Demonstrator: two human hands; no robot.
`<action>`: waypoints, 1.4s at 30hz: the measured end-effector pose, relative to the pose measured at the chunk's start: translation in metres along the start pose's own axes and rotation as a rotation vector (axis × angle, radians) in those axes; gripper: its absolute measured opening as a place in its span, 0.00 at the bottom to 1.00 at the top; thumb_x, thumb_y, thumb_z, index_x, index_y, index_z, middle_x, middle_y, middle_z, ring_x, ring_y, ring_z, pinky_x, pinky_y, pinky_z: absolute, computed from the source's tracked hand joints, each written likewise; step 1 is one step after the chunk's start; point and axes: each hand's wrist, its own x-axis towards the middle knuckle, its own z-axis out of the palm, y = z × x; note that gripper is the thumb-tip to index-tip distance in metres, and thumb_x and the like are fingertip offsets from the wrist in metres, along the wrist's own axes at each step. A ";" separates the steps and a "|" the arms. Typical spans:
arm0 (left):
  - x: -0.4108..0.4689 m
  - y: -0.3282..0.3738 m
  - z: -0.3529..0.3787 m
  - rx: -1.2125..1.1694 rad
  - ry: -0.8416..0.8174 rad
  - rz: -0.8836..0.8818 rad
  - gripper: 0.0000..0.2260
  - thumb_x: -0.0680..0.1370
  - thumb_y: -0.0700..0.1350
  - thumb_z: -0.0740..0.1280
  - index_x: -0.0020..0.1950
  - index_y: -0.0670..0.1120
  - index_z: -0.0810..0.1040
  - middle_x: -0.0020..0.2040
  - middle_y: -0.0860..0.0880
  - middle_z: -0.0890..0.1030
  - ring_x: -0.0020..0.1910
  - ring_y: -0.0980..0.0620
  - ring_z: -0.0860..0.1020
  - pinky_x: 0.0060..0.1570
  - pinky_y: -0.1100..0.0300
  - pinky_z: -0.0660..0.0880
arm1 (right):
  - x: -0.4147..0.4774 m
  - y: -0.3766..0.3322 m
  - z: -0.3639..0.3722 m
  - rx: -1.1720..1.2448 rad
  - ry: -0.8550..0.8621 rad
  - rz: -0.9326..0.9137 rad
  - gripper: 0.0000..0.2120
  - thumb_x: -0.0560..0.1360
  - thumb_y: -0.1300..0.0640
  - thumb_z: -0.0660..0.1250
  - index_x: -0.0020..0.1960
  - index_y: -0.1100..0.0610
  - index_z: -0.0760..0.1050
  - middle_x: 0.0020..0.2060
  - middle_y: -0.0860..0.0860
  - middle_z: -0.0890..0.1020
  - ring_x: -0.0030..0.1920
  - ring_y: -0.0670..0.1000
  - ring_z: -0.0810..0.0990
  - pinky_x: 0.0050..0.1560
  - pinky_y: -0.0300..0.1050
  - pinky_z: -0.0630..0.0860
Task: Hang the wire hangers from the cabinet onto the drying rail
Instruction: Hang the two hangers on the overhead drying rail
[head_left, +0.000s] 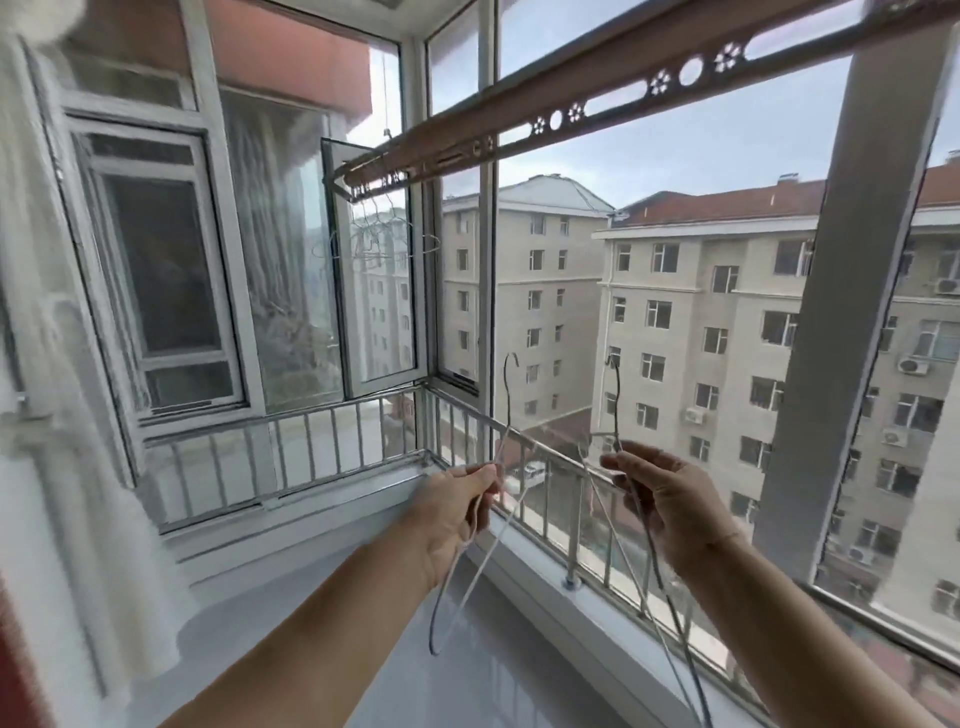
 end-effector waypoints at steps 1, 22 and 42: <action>0.009 0.008 -0.005 0.018 0.014 0.017 0.06 0.78 0.37 0.63 0.51 0.37 0.79 0.33 0.49 0.77 0.27 0.58 0.72 0.25 0.69 0.71 | 0.012 -0.002 0.010 -0.004 -0.009 -0.010 0.07 0.73 0.67 0.66 0.49 0.60 0.78 0.30 0.50 0.84 0.34 0.48 0.76 0.34 0.38 0.68; 0.228 0.195 -0.116 0.046 -0.090 0.190 0.08 0.77 0.40 0.64 0.51 0.36 0.78 0.37 0.48 0.74 0.29 0.57 0.69 0.22 0.68 0.68 | 0.224 -0.012 0.233 0.046 0.009 -0.251 0.08 0.75 0.65 0.64 0.53 0.62 0.77 0.33 0.53 0.77 0.30 0.47 0.70 0.32 0.35 0.68; 0.459 0.297 -0.162 -0.006 -0.169 0.280 0.06 0.77 0.43 0.66 0.49 0.41 0.79 0.32 0.51 0.73 0.23 0.60 0.70 0.21 0.69 0.68 | 0.445 -0.010 0.355 -0.052 0.076 -0.444 0.07 0.74 0.64 0.64 0.49 0.59 0.79 0.30 0.52 0.75 0.29 0.47 0.68 0.27 0.34 0.66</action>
